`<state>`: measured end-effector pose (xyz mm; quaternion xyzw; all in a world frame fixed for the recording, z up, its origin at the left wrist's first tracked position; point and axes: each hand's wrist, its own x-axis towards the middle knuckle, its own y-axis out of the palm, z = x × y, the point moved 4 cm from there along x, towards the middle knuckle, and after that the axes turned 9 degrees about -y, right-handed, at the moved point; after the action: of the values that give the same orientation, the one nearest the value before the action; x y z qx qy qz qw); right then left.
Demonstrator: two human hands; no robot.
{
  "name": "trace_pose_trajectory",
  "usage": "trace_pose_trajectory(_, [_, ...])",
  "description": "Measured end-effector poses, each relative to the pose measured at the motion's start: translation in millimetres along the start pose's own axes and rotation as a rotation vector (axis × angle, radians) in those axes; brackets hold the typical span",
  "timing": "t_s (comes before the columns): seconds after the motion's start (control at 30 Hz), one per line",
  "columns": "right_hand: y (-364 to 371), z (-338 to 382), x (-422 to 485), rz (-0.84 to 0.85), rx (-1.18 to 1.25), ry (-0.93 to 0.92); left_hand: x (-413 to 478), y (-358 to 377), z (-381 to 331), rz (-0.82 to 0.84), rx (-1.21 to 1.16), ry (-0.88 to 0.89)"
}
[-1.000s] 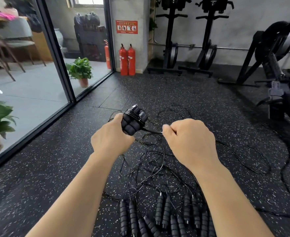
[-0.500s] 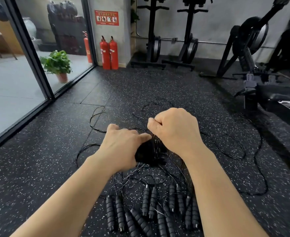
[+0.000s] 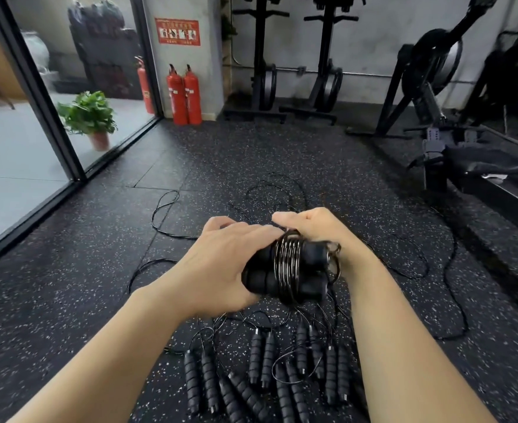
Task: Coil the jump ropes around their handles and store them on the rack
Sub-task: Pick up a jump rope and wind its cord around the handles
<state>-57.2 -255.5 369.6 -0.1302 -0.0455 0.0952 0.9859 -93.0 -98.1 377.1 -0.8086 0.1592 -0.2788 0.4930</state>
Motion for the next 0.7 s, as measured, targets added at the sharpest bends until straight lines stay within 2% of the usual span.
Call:
trace_pose_trajectory(0.07, [2,-4,3,0.019,0.045,-0.033,1,-2,3,-0.039,-0.073,-0.034])
trace_pose_trajectory(0.17, [7,-2,7,-0.013,-0.062,-0.127,2,-7,9,-0.081,-0.112,-0.137])
trace_pose_trajectory(0.33, [0,-10,17,-0.19,-0.328,0.008,-4,-8,25,-0.1,-0.297,-0.389])
trace_pose_trajectory(0.47, [0,-16,13,-0.266,-0.408,0.012,-5,-15,47,-0.242,-0.467,-0.58])
trace_pose_trajectory(0.57, [6,-14,13,-0.257,-0.489,-0.007,-6,-21,59,-0.293,-0.562,-0.715])
trace_pose_trajectory(0.7, [18,-3,13,-0.186,-0.608,-0.051,-9,-22,70,-0.276,-0.678,-0.838])
